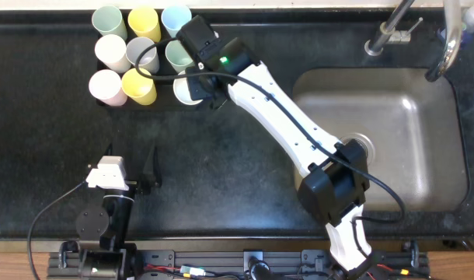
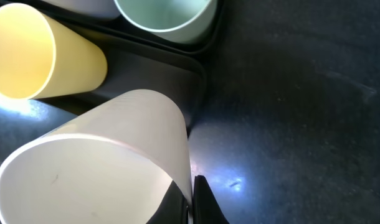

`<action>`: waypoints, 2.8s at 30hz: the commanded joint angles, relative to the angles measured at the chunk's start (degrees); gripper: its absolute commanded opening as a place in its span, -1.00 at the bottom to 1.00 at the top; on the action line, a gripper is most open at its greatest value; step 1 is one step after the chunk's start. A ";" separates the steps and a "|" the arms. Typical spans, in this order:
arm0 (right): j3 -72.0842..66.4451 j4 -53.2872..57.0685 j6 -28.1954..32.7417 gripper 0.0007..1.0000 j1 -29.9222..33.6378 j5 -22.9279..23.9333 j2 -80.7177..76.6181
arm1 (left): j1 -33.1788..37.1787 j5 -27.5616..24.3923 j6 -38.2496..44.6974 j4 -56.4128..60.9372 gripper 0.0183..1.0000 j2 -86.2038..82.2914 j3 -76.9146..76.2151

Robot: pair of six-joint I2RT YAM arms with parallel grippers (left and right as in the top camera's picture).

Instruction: Store Cups

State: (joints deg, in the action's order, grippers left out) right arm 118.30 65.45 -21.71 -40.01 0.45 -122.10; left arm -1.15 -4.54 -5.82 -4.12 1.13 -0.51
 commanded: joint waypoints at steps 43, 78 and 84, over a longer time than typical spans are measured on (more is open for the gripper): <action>2.69 -7.54 -1.01 -0.64 -0.57 0.59 -6.99 | -0.48 -0.74 -0.59 -0.15 1.00 -0.63 0.07; -43.12 -17.25 23.34 1.00 23.32 3.45 56.61 | -0.48 -0.74 -0.61 -0.15 1.00 -0.63 0.07; -69.29 -34.93 23.45 1.00 24.96 6.88 81.26 | -0.48 -0.74 -0.61 -0.15 1.00 -0.63 0.07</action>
State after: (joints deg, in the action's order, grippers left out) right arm 55.90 34.46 0.75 -16.10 5.21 -50.11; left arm -1.15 -4.54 -5.82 -4.14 1.13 -0.51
